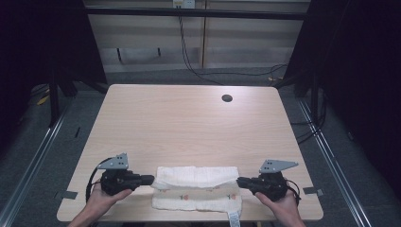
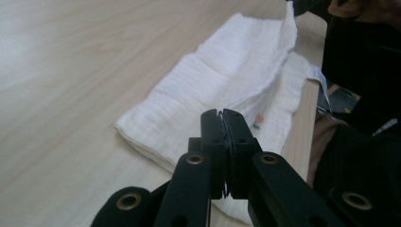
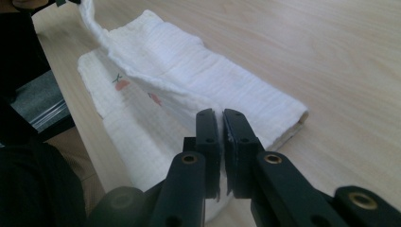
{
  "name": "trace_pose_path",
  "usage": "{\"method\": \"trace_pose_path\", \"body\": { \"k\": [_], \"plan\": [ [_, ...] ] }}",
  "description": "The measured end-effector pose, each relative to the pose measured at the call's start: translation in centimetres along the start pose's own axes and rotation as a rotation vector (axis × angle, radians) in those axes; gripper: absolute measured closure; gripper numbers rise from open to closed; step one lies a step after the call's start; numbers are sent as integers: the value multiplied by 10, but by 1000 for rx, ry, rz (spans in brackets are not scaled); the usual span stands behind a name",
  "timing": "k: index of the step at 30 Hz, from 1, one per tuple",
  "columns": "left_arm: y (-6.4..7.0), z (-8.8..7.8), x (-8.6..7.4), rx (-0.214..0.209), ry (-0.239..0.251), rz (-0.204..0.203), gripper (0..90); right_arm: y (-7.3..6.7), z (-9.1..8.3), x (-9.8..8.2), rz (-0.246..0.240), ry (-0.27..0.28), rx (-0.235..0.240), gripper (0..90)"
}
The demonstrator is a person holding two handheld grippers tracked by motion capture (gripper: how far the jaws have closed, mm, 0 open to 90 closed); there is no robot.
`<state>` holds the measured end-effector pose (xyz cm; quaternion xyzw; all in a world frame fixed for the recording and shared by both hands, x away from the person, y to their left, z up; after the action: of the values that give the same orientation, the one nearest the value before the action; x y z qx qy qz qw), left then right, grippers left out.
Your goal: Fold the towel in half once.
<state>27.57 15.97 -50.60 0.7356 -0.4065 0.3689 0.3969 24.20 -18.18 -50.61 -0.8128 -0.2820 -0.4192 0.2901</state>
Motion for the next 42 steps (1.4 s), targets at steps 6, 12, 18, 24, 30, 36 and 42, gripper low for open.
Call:
{"method": "trace_pose_path", "body": {
  "k": [6, 12, 18, 24, 30, 36, 42],
  "plan": [
    [0, 1, -10, -4, -38, 18, 884, -2, 2, -18, -6, -51, 2, 833],
    [3, 6, -18, -15, -72, 18, 881, -7, 3, -28, -19, -94, 21, 805],
    [15, 12, -25, -69, -115, 23, 872, -7, 2, -35, -19, -112, 10, 803],
    [15, 8, -23, -86, -96, 4, 817, -10, 2, -36, -18, -108, 21, 781],
    [16, 1, -15, -103, -38, -8, 736, -12, -6, -29, -4, -65, 17, 679],
    [3, 4, -13, -23, -51, -30, 666, -10, -2, -26, 15, -58, 15, 591],
    [-19, 12, -11, 65, -67, -87, 515, -14, 11, -23, -2, -70, 15, 506]
  ]
}}
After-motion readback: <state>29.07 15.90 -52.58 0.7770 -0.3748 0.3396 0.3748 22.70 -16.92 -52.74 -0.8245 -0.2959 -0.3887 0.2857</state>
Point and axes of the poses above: each handheld gripper's, and its own axes: z roughly forward along the jaws, x roughly out of its top, y roughly to its right, the point moved 8 cm from there along z, roughly forward along the jaws, and after that the axes turned 9 degrees about y, right-handed, at the moved point
